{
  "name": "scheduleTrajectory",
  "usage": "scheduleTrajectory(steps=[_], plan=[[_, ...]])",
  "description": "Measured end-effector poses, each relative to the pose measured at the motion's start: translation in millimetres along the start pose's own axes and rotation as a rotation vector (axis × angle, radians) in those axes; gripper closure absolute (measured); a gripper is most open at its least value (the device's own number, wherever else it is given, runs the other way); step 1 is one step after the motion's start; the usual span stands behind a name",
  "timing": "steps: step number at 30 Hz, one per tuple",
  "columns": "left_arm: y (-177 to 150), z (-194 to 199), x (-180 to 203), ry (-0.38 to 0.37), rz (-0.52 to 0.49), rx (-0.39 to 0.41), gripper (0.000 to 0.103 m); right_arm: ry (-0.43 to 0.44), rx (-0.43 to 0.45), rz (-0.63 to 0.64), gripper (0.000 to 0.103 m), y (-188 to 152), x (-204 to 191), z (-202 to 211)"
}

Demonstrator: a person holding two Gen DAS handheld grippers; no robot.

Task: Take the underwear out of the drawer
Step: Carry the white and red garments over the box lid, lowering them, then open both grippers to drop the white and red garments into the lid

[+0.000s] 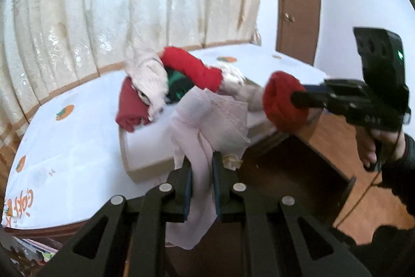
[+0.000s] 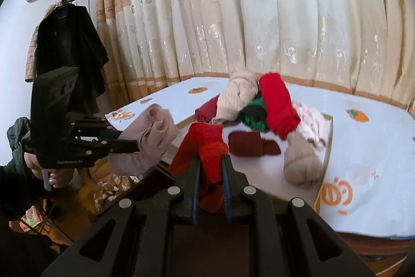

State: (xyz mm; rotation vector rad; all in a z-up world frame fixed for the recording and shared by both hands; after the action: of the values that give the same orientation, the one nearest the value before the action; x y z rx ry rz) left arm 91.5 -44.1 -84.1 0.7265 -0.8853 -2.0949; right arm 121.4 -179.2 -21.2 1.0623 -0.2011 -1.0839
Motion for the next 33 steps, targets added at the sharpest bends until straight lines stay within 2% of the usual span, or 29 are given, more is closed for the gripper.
scheduleTrajectory(steps=[3, 6, 16, 25, 33], plan=[[7, -2, -9, 0.019, 0.022, 0.013, 0.092, 0.001, 0.015, 0.017, 0.086, 12, -5, 0], [14, -8, -22, 0.068, 0.024, 0.022, 0.092, 0.005, 0.025, 0.018, 0.086, 22, -7, -2], [23, -36, -63, 0.157, 0.088, -0.007, 0.092, -0.012, 0.015, 0.004, 0.086, 52, -1, -39], [28, -62, -80, 0.156, 0.125, -0.029, 0.092, -0.034, -0.03, -0.011, 0.086, 62, 6, -84], [13, -97, -86, 0.138, 0.161, -0.087, 0.092, -0.066, -0.123, -0.048, 0.086, 48, 24, -135]])
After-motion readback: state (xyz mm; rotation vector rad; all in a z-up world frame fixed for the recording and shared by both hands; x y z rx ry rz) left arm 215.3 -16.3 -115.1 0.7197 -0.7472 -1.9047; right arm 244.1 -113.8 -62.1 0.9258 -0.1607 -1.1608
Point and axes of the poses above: each gripper's, at about its wrist camera, not at the fingertips, and z roughly against the way its jaws point, x to its right, y to its top, the point moved 10 cm from there along -z, roughly the way its jaws point, and after that the axes turned 14 degrees about -z, right-handed, at the moved point
